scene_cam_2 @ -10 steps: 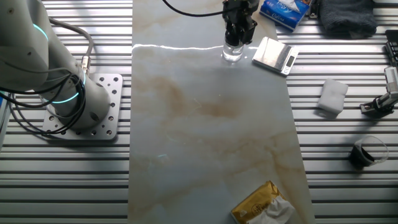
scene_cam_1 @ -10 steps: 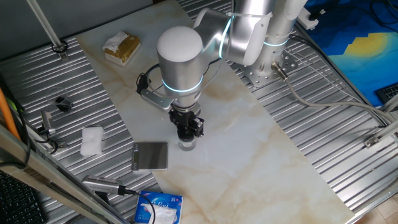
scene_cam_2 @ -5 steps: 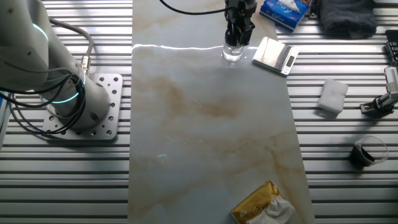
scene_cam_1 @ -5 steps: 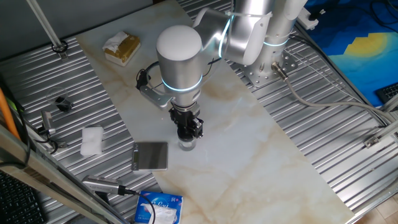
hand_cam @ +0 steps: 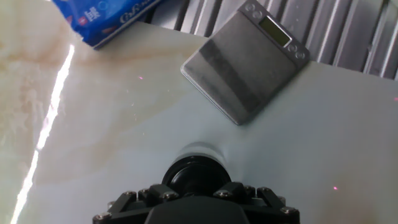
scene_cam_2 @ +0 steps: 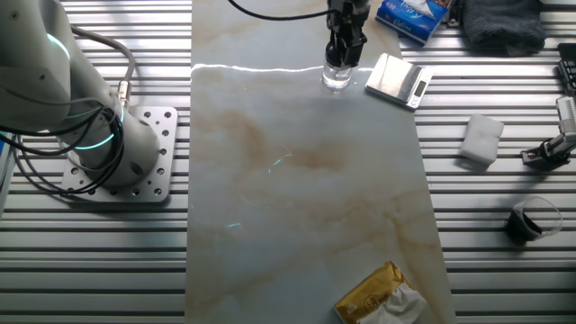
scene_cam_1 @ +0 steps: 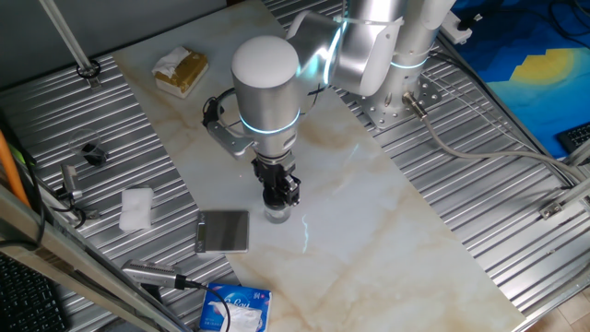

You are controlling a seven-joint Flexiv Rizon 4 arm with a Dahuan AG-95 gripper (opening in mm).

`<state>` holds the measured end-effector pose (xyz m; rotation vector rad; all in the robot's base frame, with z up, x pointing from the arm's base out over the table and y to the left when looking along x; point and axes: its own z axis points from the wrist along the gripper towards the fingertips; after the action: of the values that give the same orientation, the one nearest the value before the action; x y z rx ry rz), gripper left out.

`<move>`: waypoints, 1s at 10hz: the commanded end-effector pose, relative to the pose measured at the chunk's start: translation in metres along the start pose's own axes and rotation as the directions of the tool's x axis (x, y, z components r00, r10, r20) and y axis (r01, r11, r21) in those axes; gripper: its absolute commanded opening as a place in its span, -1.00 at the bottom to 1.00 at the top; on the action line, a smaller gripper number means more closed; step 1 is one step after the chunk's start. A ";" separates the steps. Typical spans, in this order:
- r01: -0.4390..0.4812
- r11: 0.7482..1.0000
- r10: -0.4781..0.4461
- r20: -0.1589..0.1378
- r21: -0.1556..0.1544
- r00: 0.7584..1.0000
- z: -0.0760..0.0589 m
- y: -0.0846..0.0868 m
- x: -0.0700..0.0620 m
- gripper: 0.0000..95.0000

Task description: Screw the lid onto the jar

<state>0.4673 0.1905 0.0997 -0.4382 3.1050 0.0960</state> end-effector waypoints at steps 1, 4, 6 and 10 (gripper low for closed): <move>-0.030 1.000 0.030 0.001 -0.003 1.000 0.004 0.000 0.000 -0.20; -0.075 0.997 0.075 0.001 -0.001 0.997 0.006 0.000 0.001 -0.20; -0.078 0.997 0.078 0.004 -0.002 0.997 0.010 0.000 0.001 -0.20; -0.117 0.993 0.117 0.002 -0.009 0.993 0.012 0.000 0.001 -0.20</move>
<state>0.4670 0.1899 0.0999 -0.2535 3.1265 0.1106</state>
